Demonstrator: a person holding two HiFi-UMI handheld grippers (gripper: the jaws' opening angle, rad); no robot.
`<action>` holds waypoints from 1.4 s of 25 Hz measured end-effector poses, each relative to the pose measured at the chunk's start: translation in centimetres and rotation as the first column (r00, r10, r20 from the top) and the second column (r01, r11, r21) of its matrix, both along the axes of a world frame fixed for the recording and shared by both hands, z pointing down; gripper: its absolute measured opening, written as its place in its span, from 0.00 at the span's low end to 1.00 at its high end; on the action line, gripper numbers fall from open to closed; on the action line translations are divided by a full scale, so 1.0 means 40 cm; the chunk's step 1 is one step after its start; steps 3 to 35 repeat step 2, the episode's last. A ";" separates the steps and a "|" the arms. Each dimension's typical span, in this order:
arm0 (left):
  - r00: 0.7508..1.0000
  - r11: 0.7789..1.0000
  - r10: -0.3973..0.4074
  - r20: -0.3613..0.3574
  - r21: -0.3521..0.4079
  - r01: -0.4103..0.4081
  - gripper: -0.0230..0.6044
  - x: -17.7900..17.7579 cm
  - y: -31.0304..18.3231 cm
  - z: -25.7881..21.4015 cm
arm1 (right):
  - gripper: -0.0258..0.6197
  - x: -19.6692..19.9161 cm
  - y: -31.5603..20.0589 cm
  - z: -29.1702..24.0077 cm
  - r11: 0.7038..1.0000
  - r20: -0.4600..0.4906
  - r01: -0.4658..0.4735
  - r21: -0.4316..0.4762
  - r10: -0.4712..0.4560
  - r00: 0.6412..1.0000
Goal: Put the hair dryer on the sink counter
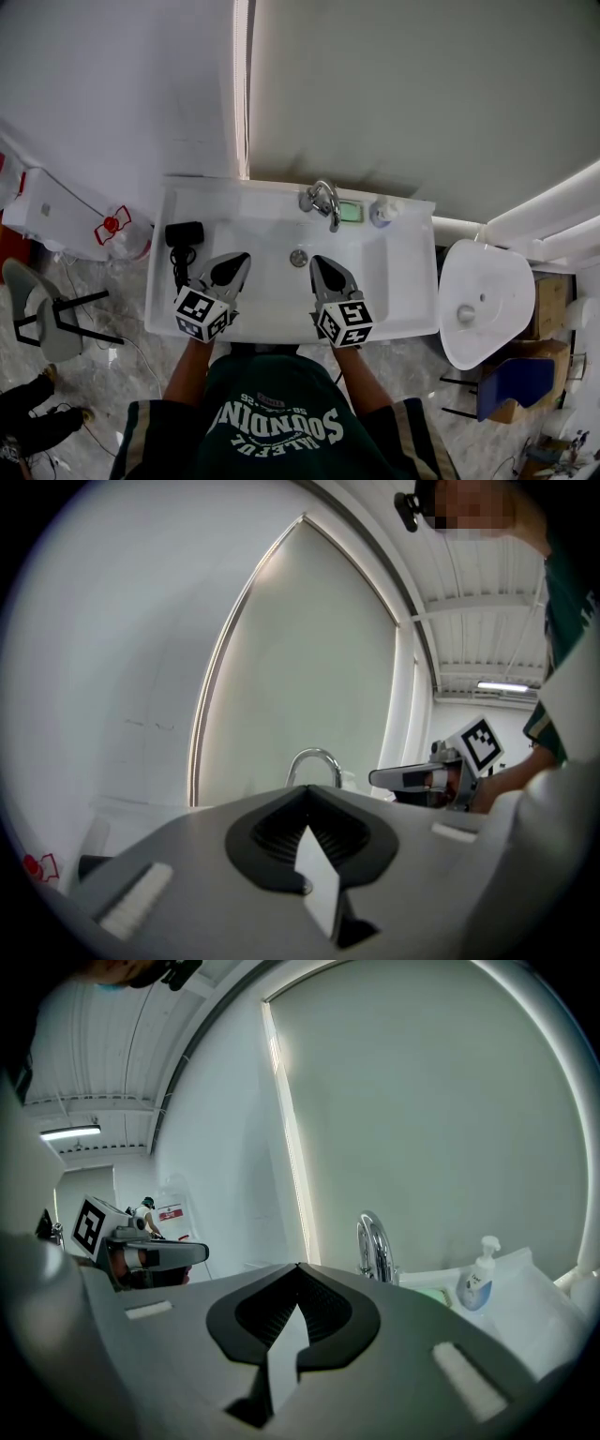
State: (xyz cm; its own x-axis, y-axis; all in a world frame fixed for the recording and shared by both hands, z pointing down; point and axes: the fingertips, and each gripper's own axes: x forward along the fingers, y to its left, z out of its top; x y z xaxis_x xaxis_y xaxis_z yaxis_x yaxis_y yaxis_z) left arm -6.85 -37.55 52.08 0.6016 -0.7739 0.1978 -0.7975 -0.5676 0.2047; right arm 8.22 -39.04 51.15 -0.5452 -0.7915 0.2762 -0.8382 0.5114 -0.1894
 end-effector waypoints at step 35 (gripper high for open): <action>1.000 1.000 -0.001 0.001 -0.003 0.001 0.12 -0.002 0.000 0.002 | 0.05 0.001 0.001 0.001 1.000 -0.002 0.000 0.001 0.000 1.000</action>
